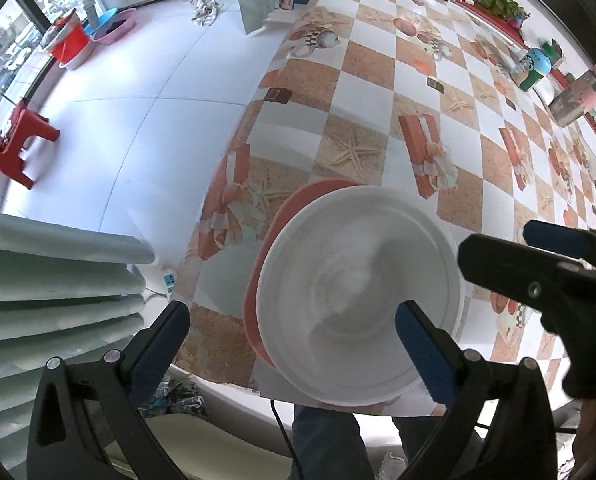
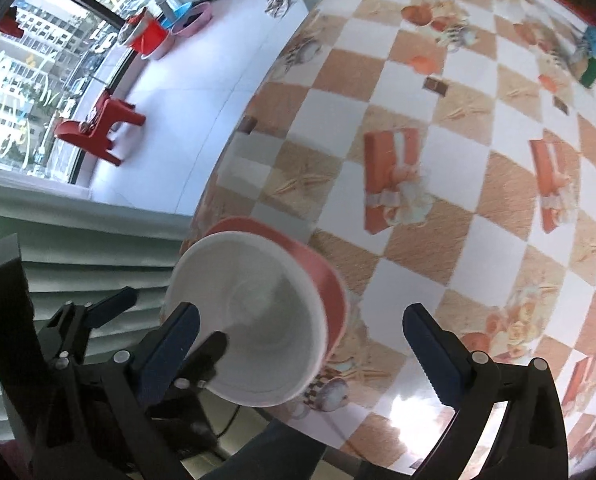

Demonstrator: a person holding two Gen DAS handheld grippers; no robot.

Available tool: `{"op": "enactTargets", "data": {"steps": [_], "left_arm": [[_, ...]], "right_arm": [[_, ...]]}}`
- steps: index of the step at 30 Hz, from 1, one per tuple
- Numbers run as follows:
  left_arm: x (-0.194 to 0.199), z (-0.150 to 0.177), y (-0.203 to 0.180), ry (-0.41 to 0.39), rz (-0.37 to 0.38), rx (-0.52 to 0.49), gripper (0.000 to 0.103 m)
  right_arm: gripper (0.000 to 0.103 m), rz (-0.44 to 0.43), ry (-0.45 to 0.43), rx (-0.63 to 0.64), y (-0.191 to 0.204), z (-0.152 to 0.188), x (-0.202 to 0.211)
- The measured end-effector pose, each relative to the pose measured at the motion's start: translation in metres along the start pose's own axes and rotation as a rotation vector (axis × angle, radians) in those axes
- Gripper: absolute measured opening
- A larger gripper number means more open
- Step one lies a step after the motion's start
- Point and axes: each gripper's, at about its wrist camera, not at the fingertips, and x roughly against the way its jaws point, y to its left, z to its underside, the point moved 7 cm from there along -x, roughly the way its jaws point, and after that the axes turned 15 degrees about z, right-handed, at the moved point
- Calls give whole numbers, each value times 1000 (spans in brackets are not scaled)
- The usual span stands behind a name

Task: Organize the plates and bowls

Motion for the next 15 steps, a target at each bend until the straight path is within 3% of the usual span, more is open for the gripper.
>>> {"op": "enactTargets", "data": {"steps": [15], "left_arm": [[-3,10,-2,48,-92,-45,103]], "right_arm": [[102,71,45,19,-21,19,-8]]}}
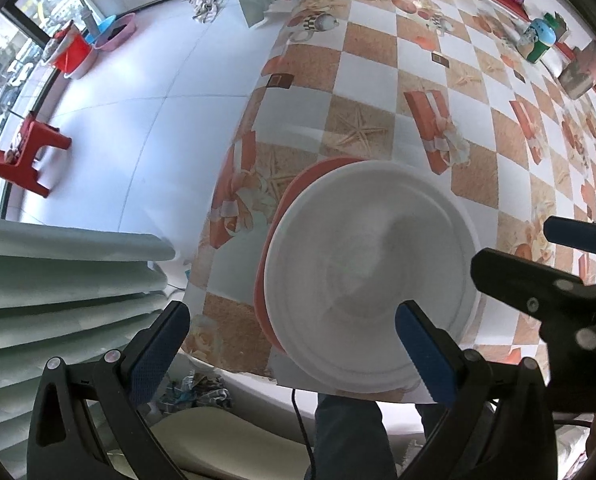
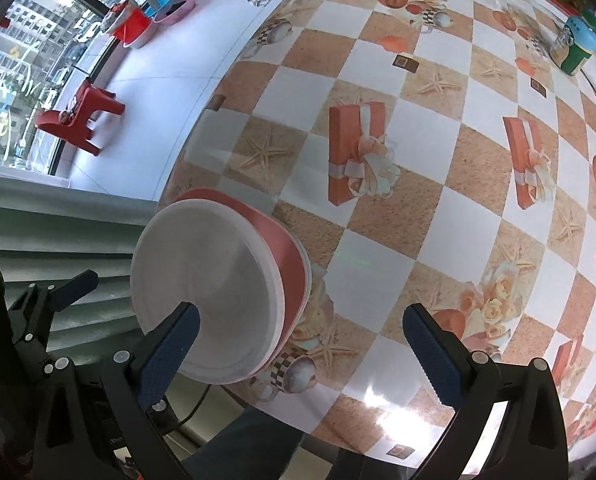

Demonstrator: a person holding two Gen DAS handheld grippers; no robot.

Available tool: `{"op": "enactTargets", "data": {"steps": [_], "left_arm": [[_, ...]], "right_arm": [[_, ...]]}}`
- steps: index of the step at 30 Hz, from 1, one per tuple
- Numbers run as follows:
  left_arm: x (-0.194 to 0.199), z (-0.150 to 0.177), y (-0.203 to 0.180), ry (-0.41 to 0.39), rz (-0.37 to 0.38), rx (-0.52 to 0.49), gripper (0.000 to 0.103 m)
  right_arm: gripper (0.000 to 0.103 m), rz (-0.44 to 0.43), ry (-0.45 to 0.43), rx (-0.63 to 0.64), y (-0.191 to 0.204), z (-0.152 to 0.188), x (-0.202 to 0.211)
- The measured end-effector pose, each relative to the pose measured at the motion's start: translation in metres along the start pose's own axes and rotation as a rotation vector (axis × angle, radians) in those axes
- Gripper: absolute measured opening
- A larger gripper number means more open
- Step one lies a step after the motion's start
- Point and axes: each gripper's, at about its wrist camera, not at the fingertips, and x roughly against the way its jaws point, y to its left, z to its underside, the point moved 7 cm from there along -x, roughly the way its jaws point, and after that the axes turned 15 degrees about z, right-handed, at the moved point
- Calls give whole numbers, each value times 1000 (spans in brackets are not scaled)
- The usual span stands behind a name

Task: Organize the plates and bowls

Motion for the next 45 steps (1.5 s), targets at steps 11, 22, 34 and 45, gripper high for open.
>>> {"op": "enactTargets", "data": {"steps": [11,22,34,45], "left_arm": [[-1,-2,2,3,-25,-3,103],[-4,-4,-1,16,-16,-3,103],[-7,-4,-4,24,-21,-8,103],[-11,-4,-4,39,-28,-9,103]], "right_arm": [[102,3,17,14,6,2,-6],[102,2,39,28,10,3,-12],[102,-1,46,22,9,4,-14],[102,-8,56,20,8,6,-18]]}}
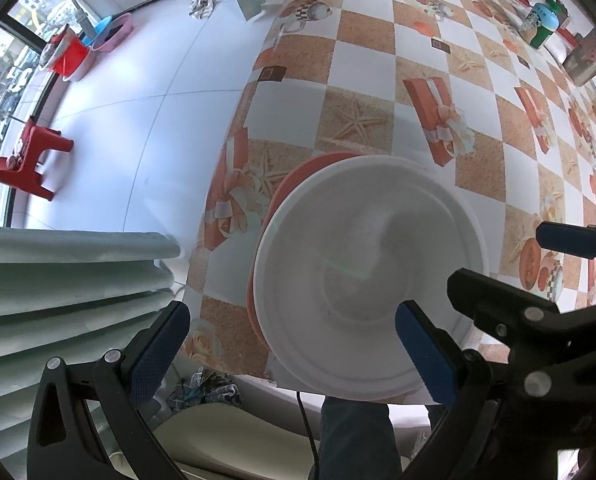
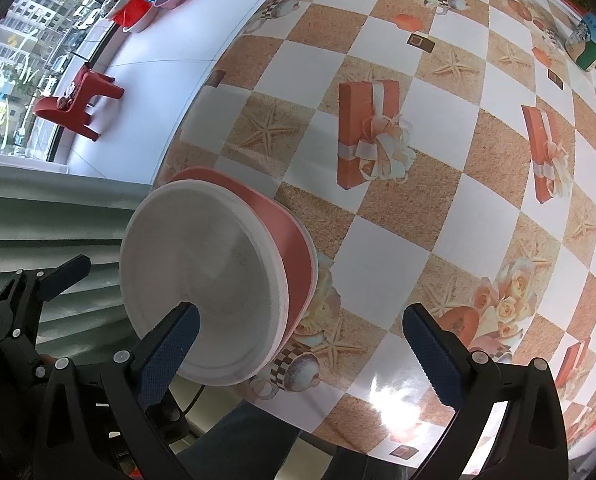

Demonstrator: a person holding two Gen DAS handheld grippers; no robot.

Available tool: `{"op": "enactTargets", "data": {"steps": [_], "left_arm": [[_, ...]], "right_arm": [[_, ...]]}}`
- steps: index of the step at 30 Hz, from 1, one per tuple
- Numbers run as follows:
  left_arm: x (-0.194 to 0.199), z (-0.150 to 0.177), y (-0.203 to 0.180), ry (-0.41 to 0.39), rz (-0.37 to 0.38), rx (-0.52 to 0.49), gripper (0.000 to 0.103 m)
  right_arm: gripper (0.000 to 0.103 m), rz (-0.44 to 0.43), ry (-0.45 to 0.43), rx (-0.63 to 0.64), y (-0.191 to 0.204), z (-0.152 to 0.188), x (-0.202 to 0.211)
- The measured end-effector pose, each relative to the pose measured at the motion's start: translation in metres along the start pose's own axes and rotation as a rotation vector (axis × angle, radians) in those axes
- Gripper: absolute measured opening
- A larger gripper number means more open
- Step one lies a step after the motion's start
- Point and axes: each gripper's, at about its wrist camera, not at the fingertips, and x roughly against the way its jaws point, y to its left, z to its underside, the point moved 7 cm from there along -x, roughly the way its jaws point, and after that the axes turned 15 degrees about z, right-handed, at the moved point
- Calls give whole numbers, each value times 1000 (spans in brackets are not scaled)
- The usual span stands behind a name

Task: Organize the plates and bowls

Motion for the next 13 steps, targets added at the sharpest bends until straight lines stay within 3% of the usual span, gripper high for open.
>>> {"op": "enactTargets", "data": {"steps": [8,13], "left_arm": [[-1,-3,-3,8,-20,-8,103],[3,-8,-10,-26,-19,-39,103]], "right_arm": [[102,-21,-2,1,3,-1,1],[102,-34,0,-1,2,-4,0]]}}
